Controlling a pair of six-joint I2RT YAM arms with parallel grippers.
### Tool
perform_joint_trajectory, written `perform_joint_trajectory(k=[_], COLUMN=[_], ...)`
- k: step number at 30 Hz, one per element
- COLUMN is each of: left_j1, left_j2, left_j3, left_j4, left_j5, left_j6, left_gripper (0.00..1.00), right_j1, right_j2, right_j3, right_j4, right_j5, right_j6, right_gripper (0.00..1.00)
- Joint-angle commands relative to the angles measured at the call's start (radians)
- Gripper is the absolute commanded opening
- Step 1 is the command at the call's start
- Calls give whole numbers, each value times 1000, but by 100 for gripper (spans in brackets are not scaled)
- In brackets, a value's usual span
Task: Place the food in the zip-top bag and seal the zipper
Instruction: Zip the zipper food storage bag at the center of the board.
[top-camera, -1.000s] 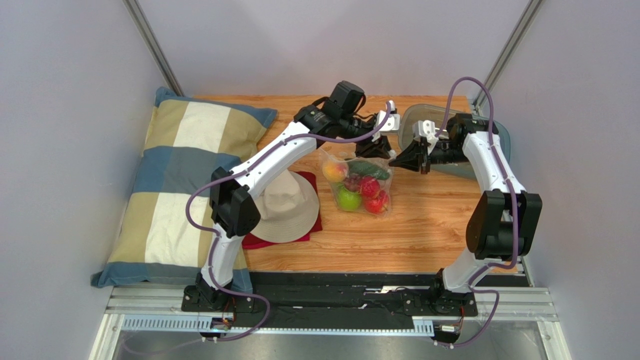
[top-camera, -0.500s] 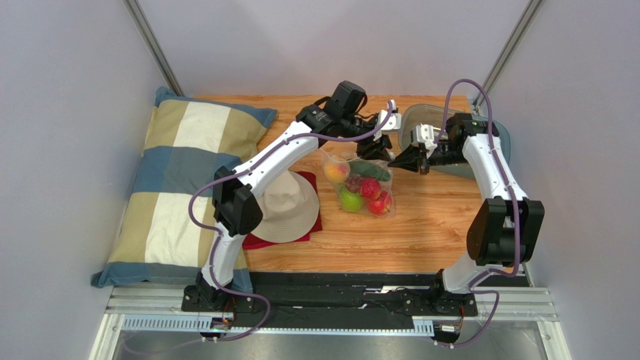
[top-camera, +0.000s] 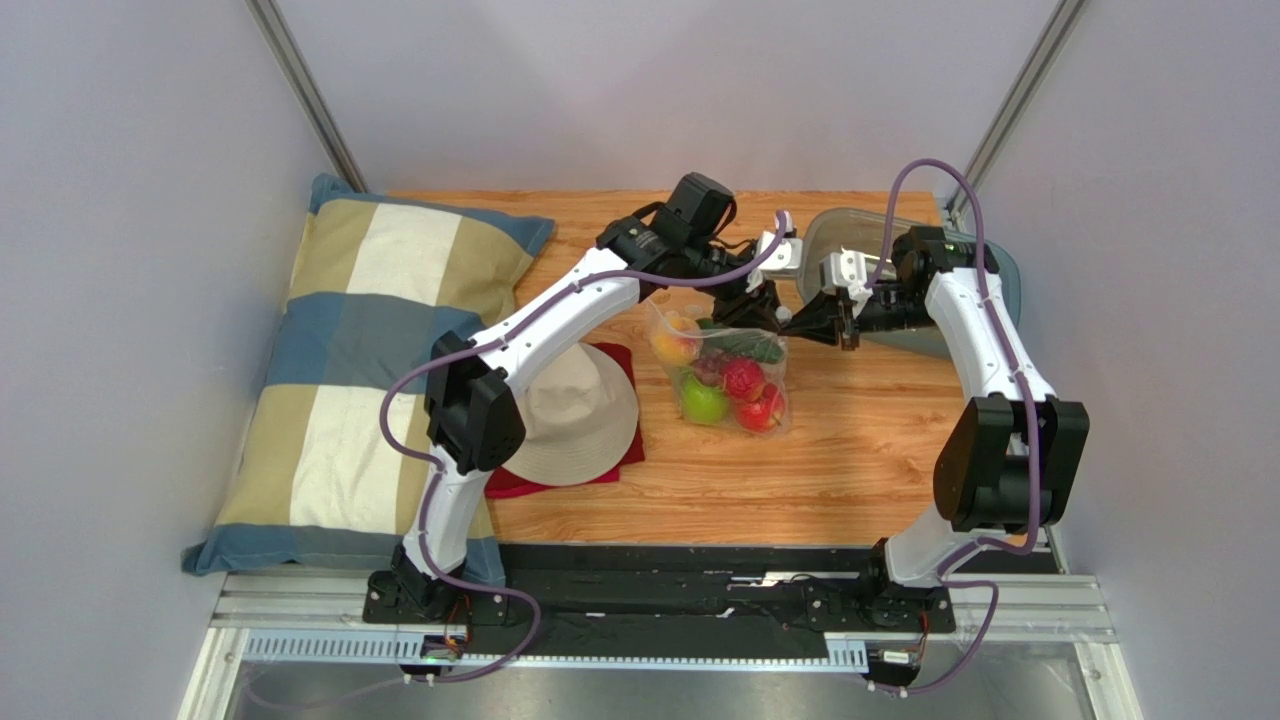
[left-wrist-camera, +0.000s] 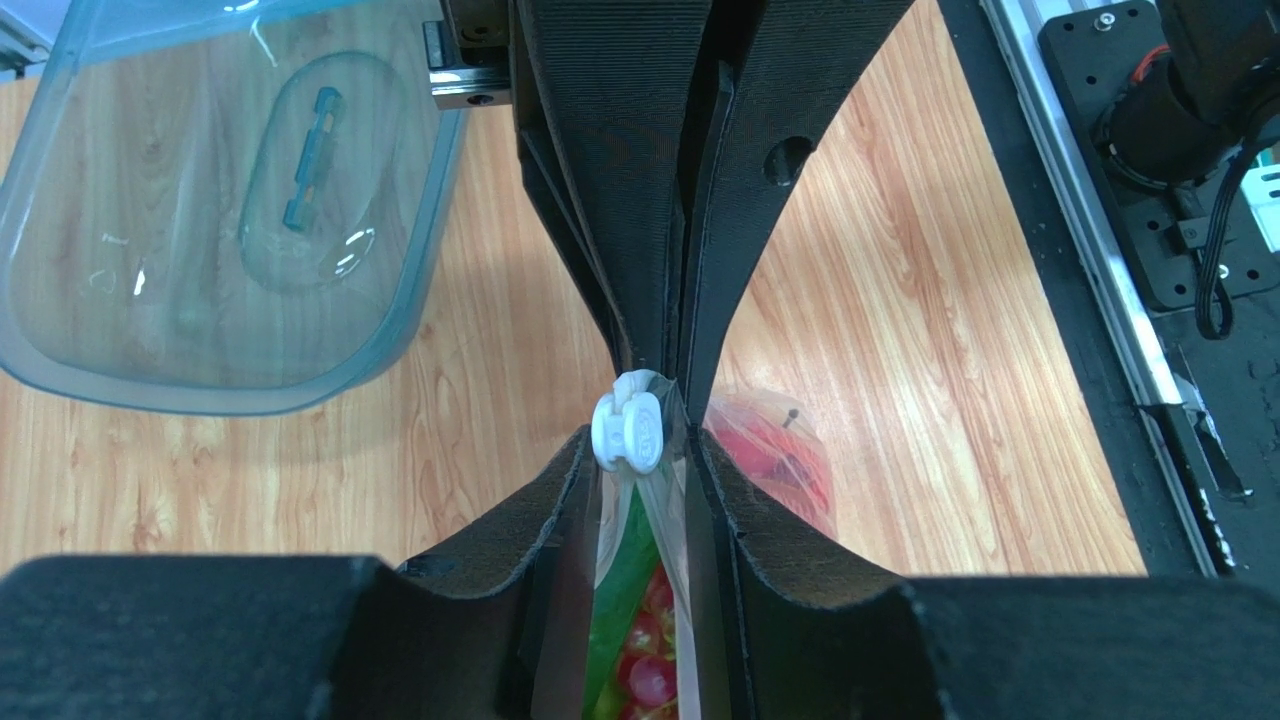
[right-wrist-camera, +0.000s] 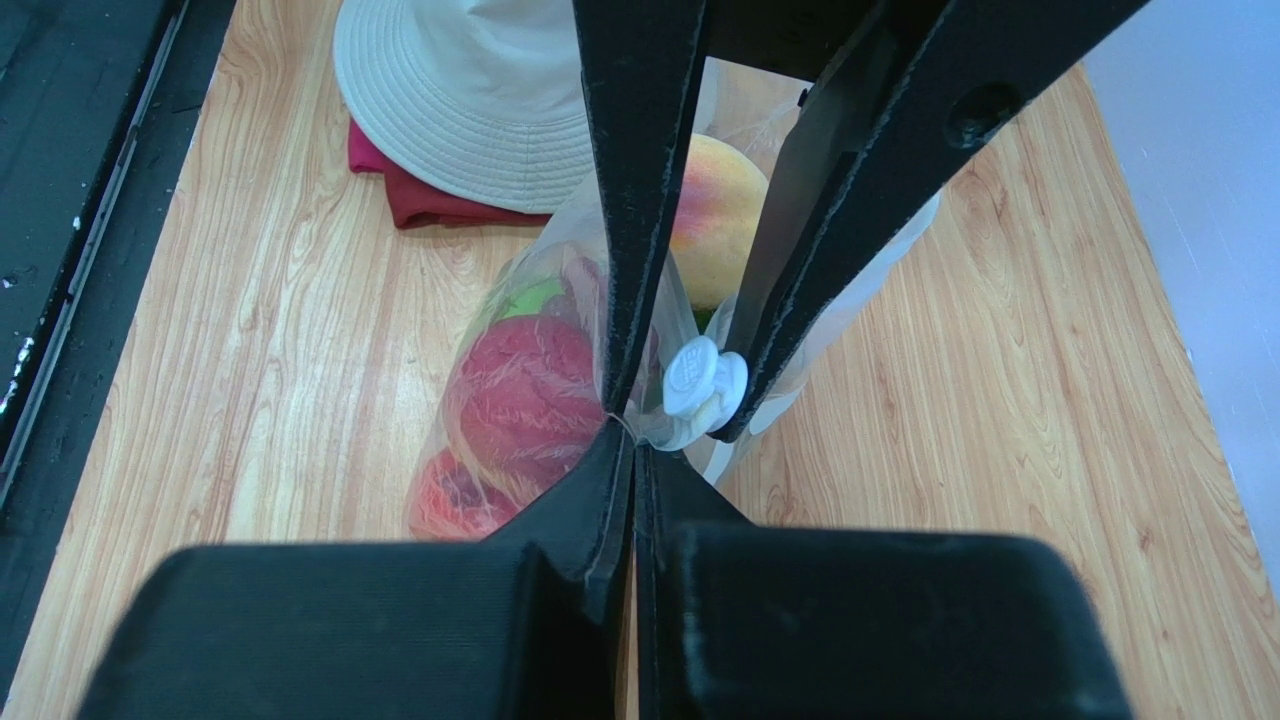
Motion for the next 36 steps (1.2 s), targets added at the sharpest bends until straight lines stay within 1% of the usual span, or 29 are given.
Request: perform_joint_trajectory(k=[1,5,12,16,22,26,29,36], left_j1=[-9,-9,-10,-9,-9,-7,-3,16], left_j2=[-50,-44,-37,-37,-41,-41,-41,-55], left_j3=[2,34,60,65,60,57,54,14], left_j4=[6,6,16,20,18,3,-16,-39], left_j5=[51,63,58,57,52,26,15,-11], left_j6=[1,-28,-60,-65,-60,-37,-22,16], left_gripper=[35,36,41,41,35,25,21,20], right_j1=[4,4,4,4,4,4,2,-2], right_j2=[-10,-13,-18,-27,-28,-30,-35,-42], right_j3=[32,27,24,14,12,10,9,7], right_j4=[-316,-314,-314,-316,-316,-314,-316,-316], right_j5=[-55,-52,-52,-49,-49,-46,-43,-43], right_j6=[-13,-22,-28,-45,-41,-41,-39,-42], right_gripper=[0,0,0,0,0,0,0,0])
